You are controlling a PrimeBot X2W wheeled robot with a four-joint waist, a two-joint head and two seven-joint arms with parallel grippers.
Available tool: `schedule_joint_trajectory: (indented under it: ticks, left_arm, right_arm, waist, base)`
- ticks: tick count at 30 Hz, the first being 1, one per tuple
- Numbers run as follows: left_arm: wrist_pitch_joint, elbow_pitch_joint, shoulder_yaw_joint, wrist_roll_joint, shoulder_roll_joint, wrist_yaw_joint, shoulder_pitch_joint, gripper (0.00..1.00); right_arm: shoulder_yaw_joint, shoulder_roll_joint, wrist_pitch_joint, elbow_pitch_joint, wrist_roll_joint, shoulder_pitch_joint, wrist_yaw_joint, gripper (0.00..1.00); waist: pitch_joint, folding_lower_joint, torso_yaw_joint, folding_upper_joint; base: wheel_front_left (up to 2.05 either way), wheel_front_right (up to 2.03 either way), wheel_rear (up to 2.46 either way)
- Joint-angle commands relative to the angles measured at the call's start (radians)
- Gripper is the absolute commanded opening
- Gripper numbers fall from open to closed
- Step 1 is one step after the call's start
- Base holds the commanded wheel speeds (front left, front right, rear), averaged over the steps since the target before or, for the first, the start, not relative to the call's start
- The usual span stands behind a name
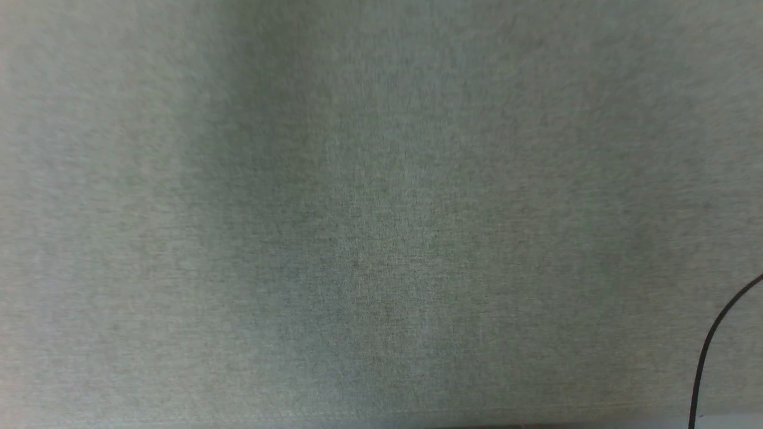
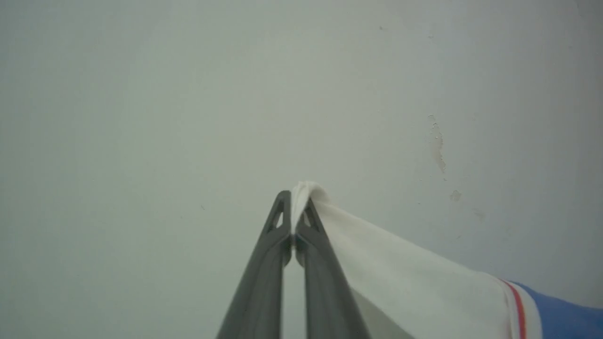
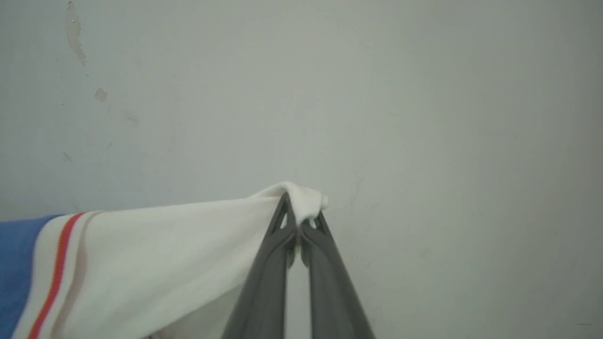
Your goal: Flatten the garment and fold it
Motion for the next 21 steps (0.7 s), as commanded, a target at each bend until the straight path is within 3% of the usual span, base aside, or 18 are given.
schedule_joint_trajectory:
  ticks: [1,6,11,21]
  left_arm:
    - [-0.022,0.027,-0.005,0.009,-0.008,0.004,-0.025,0.0]
    - [-0.075,0.131,-0.023,-0.002,-0.037,-0.021,-0.054,0.0]
    - [-0.125,0.193,-0.051,-0.003,-0.062,-0.049,0.033,0.0]
    - [-0.185,0.245,-0.088,-0.038,-0.087,-0.097,0.526,0.0]
  right_arm:
    - [0.001,0.008,-0.026,0.03,-0.012,-0.022,-0.001,0.0]
    - [0.023,0.037,-0.109,0.138,-0.013,-0.044,-0.001,0.0]
    - [0.06,0.044,-0.165,0.197,0.035,0.033,-0.001,0.0]
    - [0.203,0.019,-0.205,0.235,0.161,0.465,-0.001,0.0]
  waist:
    - [0.103,-0.0004,0.003,0.0]
    - [0.132,-0.0004,0.013,0.0]
    - [0.117,-0.0004,0.029,0.0]
    - [-0.118,-0.0004,0.044,0.0]
  base:
    - [0.0,0.0,0.0]
    - [0.0,0.0,0.0]
    - [0.0,0.0,0.0]
    - [0.0,0.0,0.0]
